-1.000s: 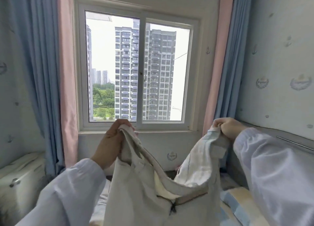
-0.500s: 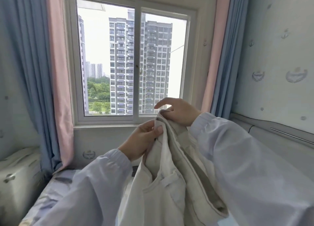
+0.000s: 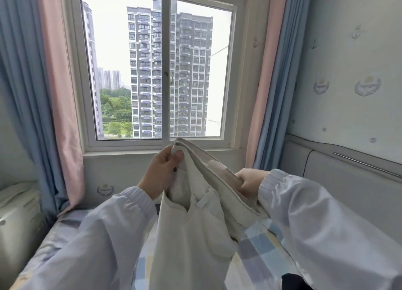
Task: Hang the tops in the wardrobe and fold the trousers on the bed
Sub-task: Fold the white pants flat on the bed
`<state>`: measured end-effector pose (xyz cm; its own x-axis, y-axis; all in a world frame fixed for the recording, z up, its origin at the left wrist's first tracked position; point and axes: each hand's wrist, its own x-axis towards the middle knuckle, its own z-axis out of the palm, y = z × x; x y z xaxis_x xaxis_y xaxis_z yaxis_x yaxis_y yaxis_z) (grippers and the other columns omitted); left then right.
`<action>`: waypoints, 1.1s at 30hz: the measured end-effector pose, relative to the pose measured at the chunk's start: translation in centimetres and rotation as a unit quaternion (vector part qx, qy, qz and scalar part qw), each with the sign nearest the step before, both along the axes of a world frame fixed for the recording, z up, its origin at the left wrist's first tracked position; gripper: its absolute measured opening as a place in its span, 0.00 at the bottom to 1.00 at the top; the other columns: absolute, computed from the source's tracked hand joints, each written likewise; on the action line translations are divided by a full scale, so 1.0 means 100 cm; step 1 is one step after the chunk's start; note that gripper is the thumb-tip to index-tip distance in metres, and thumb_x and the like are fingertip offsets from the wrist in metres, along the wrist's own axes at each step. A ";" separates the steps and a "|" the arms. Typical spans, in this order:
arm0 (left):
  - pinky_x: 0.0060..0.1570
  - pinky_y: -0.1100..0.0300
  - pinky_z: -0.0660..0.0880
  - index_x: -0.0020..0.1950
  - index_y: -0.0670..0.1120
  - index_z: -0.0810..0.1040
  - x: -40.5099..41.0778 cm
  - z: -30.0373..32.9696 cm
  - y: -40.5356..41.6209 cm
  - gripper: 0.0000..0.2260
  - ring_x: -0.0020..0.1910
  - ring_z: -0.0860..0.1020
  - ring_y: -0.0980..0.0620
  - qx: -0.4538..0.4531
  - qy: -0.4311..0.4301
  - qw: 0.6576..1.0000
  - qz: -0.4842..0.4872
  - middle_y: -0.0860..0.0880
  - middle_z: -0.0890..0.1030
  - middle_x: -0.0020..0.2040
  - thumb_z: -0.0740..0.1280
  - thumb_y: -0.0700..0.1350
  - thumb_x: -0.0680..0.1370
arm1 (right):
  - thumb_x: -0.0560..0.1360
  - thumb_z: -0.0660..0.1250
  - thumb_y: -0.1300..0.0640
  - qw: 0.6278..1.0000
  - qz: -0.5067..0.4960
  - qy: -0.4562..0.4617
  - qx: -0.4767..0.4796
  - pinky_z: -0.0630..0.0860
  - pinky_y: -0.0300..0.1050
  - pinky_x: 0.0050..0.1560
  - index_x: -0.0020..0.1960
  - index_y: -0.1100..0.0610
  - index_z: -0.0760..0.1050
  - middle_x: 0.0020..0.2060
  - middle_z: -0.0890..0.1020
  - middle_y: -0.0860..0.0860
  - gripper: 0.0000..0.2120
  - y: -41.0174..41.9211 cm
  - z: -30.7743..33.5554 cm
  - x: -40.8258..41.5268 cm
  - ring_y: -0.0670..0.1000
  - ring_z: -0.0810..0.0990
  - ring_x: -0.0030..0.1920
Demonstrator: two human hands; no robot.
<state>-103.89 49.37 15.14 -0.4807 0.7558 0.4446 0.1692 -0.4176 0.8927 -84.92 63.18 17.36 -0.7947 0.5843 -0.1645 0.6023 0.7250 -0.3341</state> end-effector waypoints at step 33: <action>0.32 0.69 0.65 0.42 0.45 0.68 -0.013 -0.036 -0.011 0.06 0.33 0.69 0.53 -0.052 0.175 0.948 0.259 0.51 0.72 0.33 0.61 0.39 0.79 | 0.67 0.66 0.55 0.992 0.046 0.115 0.011 0.68 0.35 0.31 0.35 0.45 0.68 0.33 0.74 0.45 0.08 -0.058 -0.047 -0.029 0.47 0.74 0.36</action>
